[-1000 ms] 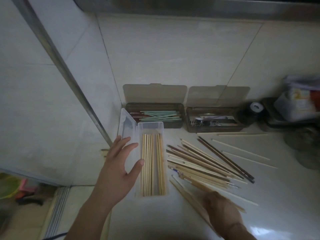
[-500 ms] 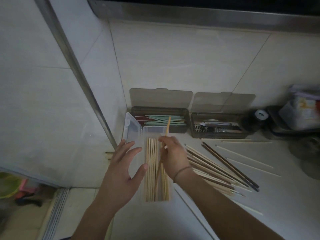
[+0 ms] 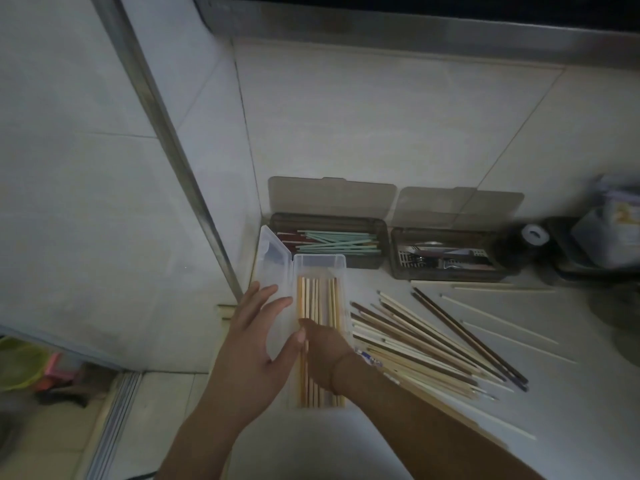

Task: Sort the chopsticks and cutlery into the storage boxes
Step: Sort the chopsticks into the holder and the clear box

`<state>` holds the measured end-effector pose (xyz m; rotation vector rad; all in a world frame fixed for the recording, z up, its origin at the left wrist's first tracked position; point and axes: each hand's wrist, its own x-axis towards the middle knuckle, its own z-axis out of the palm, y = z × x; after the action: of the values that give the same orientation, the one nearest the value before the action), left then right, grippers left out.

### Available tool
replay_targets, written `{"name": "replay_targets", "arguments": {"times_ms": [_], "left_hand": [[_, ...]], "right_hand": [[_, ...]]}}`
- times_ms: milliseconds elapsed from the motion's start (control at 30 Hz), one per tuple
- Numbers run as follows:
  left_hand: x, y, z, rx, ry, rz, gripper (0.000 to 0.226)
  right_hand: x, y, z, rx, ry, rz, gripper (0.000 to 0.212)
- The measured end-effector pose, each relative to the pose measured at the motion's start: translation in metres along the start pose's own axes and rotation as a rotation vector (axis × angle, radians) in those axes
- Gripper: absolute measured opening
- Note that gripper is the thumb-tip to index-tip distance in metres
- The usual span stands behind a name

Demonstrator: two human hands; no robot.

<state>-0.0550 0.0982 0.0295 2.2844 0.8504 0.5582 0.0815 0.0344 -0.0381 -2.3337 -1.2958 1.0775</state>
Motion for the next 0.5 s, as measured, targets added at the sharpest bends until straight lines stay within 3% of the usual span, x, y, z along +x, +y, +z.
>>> {"name": "replay_targets", "arguments": {"times_ms": [133, 200, 300, 400, 500], "left_hand": [[0.0, -0.003, -0.001, 0.013, -0.008, 0.002, 0.049], [-0.001, -0.003, -0.002, 0.016, -0.012, -0.003, 0.05], [-0.001, -0.002, -0.002, 0.014, -0.014, -0.014, 0.053], [0.0, 0.001, -0.003, 0.012, -0.024, -0.032, 0.057], [0.0, 0.005, -0.004, 0.002, -0.032, -0.046, 0.057]], "right_hand": [[-0.051, 0.03, -0.024, 0.032, 0.369, -0.323, 0.032], [-0.071, 0.062, -0.036, 0.011, 0.511, -0.383, 0.022], [-0.092, 0.117, -0.044, -0.034, 0.602, -0.142, 0.017], [-0.111, 0.16, -0.037, -0.128, 0.551, 0.179, 0.01], [-0.132, 0.178, -0.021, -0.152, 0.505, 0.26, 0.009]]}}
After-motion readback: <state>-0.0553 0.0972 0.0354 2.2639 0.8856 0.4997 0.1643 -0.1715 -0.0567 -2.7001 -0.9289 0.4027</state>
